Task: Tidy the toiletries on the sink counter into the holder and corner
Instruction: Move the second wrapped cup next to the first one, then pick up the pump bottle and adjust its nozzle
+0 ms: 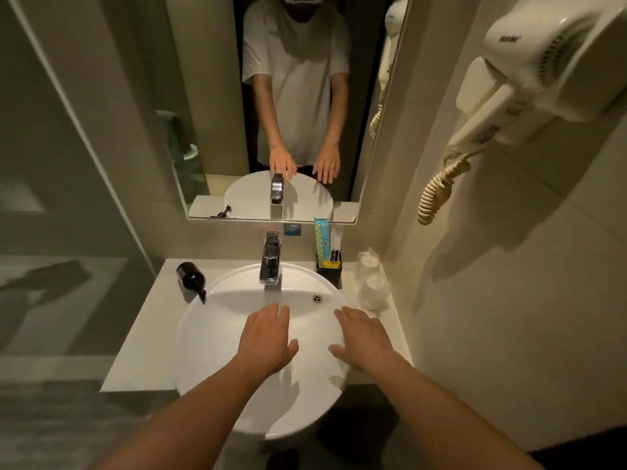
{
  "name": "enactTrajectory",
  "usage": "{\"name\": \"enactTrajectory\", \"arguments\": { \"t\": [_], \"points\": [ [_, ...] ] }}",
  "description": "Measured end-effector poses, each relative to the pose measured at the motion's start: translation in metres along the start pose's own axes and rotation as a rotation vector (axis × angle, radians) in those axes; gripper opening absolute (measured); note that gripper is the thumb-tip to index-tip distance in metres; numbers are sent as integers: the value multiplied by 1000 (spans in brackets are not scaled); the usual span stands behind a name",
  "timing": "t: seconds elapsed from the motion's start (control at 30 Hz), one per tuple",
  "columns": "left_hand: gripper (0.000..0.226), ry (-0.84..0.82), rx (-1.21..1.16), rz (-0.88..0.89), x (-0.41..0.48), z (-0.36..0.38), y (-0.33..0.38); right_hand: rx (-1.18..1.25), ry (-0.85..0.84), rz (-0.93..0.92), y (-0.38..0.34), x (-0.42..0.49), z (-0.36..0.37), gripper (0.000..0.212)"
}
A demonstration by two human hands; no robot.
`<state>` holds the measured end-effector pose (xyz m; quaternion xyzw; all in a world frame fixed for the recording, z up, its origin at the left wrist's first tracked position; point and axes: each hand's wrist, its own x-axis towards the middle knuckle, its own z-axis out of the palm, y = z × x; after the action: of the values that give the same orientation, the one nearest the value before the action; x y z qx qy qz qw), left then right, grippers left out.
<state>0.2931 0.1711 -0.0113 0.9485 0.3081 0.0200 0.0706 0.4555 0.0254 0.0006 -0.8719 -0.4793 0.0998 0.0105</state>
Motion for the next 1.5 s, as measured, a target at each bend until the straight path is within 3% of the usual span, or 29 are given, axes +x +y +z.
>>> {"name": "enactTrajectory", "arguments": {
  "t": [0.23, 0.37, 0.47, 0.8, 1.07, 1.3, 1.5],
  "points": [
    [70, 17, 67, -207, -54, -23, -70, 24, 4, -194, -76, 12, -3, 79],
    [67, 39, 72, -307, -74, -37, -109, 41, 22, -294, -120, 28, -12, 71],
    [69, 32, 85, -366, -82, -43, -137, 27, 19, -339, -150, 42, -15, 77],
    [60, 2, 72, -434, -66, -34, -216, -26, -29, -411, -217, 111, -3, 73],
    [54, -49, -10, -390, -14, -22, -274, -77, -106, -370, -249, 184, 7, 65],
    [74, -121, -33, -205, 57, -13, -315, -51, -188, -343, -256, 233, 15, 81],
    [91, -189, -68, -37, 111, 5, -331, 24, -220, -365, -259, 258, 20, 70]
  ]
}}
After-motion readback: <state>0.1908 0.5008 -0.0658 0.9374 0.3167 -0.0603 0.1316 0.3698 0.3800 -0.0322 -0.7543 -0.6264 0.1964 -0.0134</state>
